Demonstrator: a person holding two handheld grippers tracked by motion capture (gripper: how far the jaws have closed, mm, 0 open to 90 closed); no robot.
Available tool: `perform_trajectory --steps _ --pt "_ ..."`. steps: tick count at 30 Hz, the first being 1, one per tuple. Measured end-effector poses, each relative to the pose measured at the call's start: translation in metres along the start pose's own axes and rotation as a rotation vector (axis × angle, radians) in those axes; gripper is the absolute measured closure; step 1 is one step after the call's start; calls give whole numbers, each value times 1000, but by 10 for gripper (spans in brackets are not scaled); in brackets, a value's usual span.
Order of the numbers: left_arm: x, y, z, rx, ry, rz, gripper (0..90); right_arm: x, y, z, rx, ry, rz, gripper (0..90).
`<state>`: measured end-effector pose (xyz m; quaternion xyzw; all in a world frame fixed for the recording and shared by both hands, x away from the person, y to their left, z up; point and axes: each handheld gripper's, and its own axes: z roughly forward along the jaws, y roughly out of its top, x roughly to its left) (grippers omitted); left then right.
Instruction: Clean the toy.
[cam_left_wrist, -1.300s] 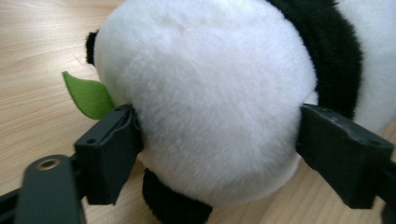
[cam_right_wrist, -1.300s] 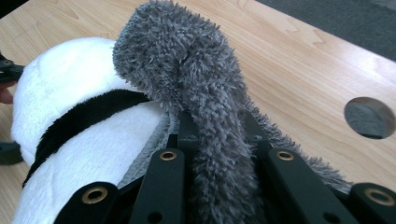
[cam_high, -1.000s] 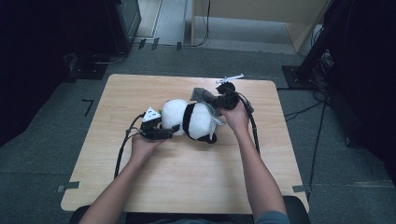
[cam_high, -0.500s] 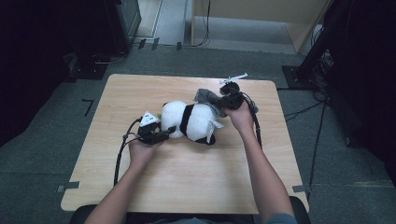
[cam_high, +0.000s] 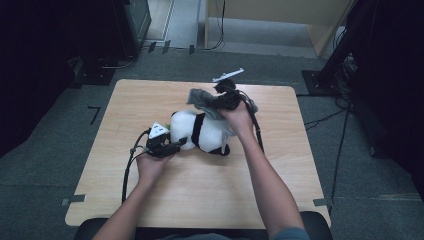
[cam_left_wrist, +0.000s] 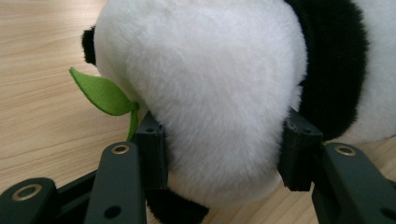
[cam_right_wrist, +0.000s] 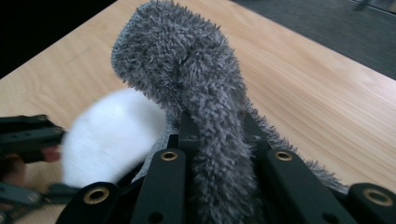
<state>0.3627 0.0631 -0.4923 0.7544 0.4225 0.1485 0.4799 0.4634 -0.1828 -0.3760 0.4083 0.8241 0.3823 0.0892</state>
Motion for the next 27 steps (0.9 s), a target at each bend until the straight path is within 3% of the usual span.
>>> perform_trajectory --steps 5,8,11,18,24,27 --pt "-1 0 0 0 4 -7 458 28 7 30 51 13 -48 768" --pt "1 0 1 1 -1 -19 458 34 4 42 80 -18 -76 768" --pt "1 0 1 2 -2 -15 458 31 3 43 78 -10 -59 768" --pt "2 2 1 9 -12 -16 456 20 -1 33 97 -45 -58 767" --pt "2 3 2 12 -17 -18 455 -3 -12 14 79 -71 -36 767" --pt "4 3 2 12 -21 -26 455 -15 -21 1 61 -86 7 767"
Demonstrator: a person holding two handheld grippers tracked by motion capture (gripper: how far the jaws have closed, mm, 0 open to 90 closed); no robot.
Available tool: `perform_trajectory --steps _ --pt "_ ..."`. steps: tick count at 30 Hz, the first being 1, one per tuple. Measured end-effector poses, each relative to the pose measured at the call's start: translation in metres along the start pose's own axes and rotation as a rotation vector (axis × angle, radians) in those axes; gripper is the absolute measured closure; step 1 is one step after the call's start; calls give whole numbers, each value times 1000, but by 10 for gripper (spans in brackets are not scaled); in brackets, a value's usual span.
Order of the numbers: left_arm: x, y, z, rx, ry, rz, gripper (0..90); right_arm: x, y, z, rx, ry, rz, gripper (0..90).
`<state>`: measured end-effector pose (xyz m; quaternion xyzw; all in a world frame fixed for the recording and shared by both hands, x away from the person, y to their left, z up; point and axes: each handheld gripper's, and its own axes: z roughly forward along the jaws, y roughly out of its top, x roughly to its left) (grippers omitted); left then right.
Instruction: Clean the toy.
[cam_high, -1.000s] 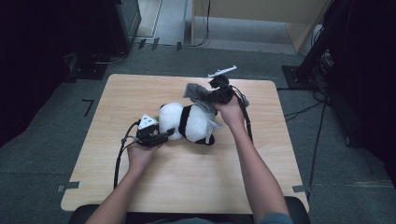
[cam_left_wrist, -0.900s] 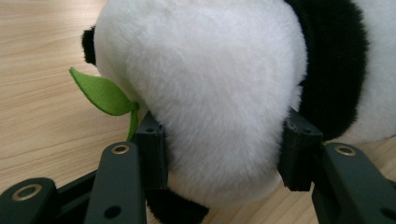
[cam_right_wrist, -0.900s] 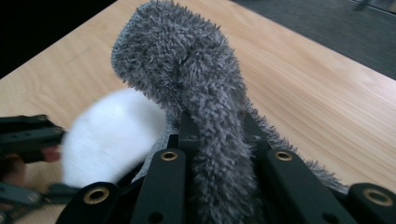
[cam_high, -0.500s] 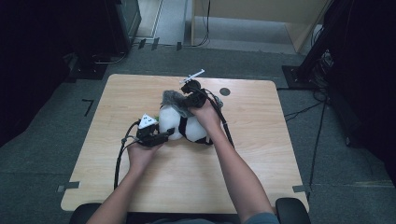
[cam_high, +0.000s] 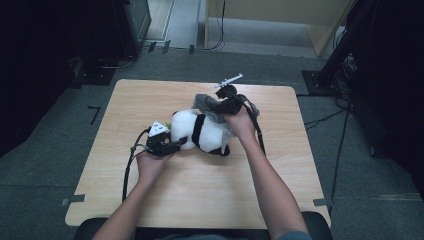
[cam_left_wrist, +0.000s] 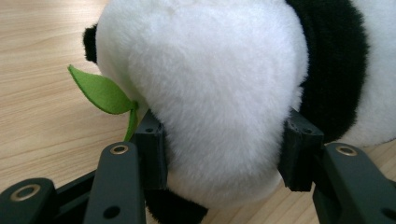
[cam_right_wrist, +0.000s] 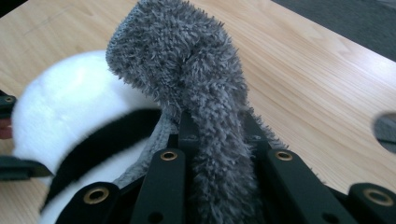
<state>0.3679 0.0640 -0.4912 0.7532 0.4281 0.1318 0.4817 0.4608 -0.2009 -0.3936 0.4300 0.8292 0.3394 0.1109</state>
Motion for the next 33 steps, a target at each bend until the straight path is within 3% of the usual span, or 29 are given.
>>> perform_trajectory --steps 10,17,20,23,31,33 --pt "0 1 0 4 2 -2 454 -31 -23 -19 4 -20 57 768" --pt "1 1 0 2 -5 -3 447 -33 -21 -19 -21 9 73 768" --pt "1 2 0 5 -7 -2 445 -33 -16 -26 -62 25 101 768" --pt "1 4 0 12 -7 4 445 -24 -7 -31 -108 52 113 769" --pt "2 6 1 15 -7 6 443 29 27 -17 -107 81 -15 769" --pt "1 6 1 9 -8 2 439 40 31 -9 -91 85 -25 769"
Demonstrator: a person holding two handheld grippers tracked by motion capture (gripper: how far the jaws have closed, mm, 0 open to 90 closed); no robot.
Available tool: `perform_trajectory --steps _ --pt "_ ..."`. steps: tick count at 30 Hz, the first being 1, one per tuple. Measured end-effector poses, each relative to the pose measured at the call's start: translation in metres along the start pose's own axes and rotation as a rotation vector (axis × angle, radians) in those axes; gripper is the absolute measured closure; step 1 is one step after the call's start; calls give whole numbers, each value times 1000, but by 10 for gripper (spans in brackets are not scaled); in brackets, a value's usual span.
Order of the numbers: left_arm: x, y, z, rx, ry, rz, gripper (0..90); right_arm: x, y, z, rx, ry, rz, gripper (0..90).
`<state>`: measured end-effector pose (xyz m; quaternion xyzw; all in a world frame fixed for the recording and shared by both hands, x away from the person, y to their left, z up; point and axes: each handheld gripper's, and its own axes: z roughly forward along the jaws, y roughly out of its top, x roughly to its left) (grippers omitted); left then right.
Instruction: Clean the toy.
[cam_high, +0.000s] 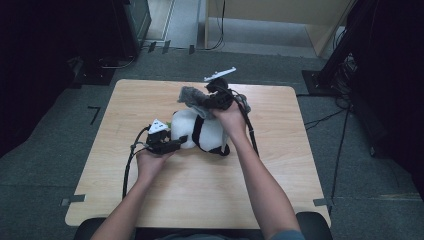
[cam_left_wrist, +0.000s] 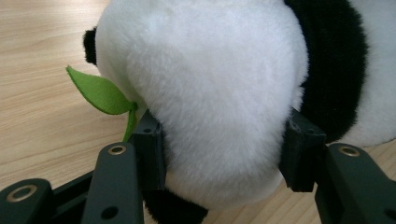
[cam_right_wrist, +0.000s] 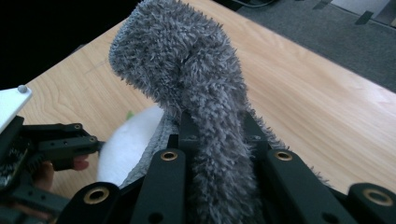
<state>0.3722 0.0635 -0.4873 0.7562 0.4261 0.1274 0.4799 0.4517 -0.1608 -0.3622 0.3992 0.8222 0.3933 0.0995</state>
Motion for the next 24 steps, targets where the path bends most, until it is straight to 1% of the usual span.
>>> perform_trajectory --steps 2,3,7,8,10,11,13,19,21,24 --pt "0 0 1 -2 0 4 435 9 1 11 17 0 2 768" --pt "0 0 1 -3 0 4 435 14 1 17 29 7 11 768" --pt "0 1 0 3 5 2 432 32 -5 41 68 30 -11 767" --pt "1 1 0 8 3 -5 430 35 -7 44 70 31 -11 767" --pt "2 1 0 10 -2 -15 429 35 -12 48 58 32 -6 768" --pt "2 1 0 12 -4 -10 430 34 -14 48 45 40 -2 768" --pt "0 2 0 18 2 2 436 31 -16 45 46 39 5 767" --pt "1 2 0 23 -2 -8 441 20 -23 29 54 -20 -18 767" --pt "0 2 0 23 -1 -4 440 16 -28 23 47 -30 -18 767" --pt "1 2 0 24 -3 -6 438 8 -33 12 21 -44 -22 767"
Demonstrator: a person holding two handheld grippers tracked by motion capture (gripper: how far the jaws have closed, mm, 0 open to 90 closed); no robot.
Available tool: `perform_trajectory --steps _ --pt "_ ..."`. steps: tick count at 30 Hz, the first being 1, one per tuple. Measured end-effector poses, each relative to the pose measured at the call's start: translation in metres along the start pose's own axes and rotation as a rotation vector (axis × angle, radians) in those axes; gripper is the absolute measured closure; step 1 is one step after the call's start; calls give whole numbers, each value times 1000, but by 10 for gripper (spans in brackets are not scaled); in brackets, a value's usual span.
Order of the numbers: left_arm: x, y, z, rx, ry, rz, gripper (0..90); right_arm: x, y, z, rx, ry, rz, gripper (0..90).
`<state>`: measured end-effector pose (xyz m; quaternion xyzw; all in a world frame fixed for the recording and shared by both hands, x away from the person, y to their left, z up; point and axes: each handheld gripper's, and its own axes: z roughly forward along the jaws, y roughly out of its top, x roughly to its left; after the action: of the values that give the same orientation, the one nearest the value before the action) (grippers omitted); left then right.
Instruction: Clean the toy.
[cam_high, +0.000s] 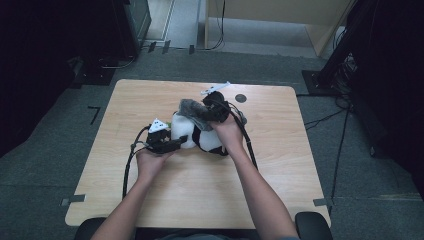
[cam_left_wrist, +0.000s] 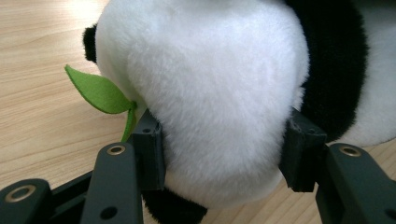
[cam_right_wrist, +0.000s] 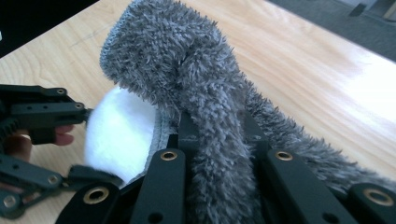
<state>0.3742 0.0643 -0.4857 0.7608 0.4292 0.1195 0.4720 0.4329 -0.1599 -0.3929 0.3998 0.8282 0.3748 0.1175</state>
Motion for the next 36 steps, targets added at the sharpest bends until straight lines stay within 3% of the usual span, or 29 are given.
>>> perform_trajectory --steps 4,12,18,22,26,29,36 --pt "0 0 0 1 -3 1 438 -11 -8 -15 -19 -14 -9 767" --pt "1 0 0 3 -9 0 434 -44 -30 -45 -41 -44 56 767" --pt "1 0 0 5 -4 1 429 -50 -36 -51 -38 -58 62 767" --pt "0 1 -1 9 0 -3 428 -42 -29 -53 -51 -56 59 767" --pt "-2 2 -1 -1 4 -2 424 -21 -14 -47 -61 -22 20 767" --pt "-4 3 -3 -3 13 15 421 1 -1 -31 -47 -8 -27 766" --pt "-5 3 -4 3 11 3 421 31 9 7 -10 18 -61 765"
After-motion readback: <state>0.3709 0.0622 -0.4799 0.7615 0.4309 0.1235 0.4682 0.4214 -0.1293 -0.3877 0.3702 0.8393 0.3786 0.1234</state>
